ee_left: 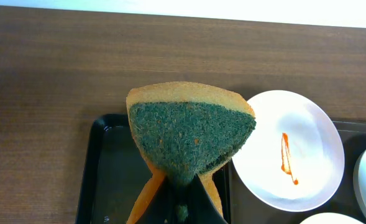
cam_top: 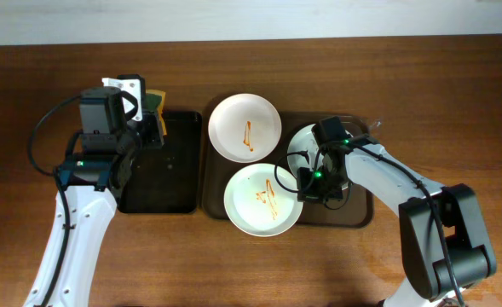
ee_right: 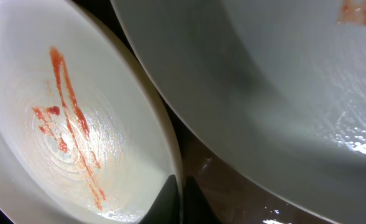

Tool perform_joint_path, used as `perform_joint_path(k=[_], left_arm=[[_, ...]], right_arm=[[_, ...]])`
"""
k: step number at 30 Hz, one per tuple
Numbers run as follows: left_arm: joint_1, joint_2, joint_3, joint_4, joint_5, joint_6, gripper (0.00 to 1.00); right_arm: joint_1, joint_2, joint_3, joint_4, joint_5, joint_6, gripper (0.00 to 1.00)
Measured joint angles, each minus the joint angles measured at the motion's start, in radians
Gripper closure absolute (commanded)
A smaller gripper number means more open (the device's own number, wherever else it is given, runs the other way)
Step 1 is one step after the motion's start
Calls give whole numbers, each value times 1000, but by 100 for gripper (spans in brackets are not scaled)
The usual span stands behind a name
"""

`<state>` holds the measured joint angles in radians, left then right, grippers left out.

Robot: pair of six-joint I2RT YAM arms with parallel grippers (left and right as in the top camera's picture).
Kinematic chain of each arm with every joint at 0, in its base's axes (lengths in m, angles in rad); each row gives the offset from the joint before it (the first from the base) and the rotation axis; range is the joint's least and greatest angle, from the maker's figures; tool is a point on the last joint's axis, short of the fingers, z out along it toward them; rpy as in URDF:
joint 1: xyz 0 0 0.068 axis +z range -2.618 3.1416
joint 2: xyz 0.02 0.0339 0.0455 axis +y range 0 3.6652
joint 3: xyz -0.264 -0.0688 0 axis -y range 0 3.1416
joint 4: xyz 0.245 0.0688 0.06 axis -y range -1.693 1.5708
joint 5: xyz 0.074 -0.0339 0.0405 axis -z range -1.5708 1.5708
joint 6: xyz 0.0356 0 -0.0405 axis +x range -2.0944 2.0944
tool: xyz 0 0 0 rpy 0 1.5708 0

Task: Clean dirty plates on tray and stack at the side
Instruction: 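Tilt the plate with the right gripper and scrub it with the left-held sponge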

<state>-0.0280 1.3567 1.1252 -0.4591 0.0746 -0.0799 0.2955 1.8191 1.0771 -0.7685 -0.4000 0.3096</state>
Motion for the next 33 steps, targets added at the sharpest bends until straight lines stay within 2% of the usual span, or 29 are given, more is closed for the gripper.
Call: perform_joint_path(k=[5,9,15,24,29,33], left_arm=[[0,0,0,-5,0,0,100],[-5,23,0,-83,3,-33,100],[-81,225,-29,-119,104,-53,100],[-103,225,-30,-147,132,-56,100],[-220,269,-30,-144,135,-138,100],[-364,343,-30,-64,249,-204,100]], right_arm=[[0,0,0,0,0,1,96],[0,0,0,0,0,1,96],[0,0,0,-1,0,0,96],[0,0,0,-1,0,1,96],[0,0,0,-6,0,1,96],[0,0,0,-8,0,0,96]])
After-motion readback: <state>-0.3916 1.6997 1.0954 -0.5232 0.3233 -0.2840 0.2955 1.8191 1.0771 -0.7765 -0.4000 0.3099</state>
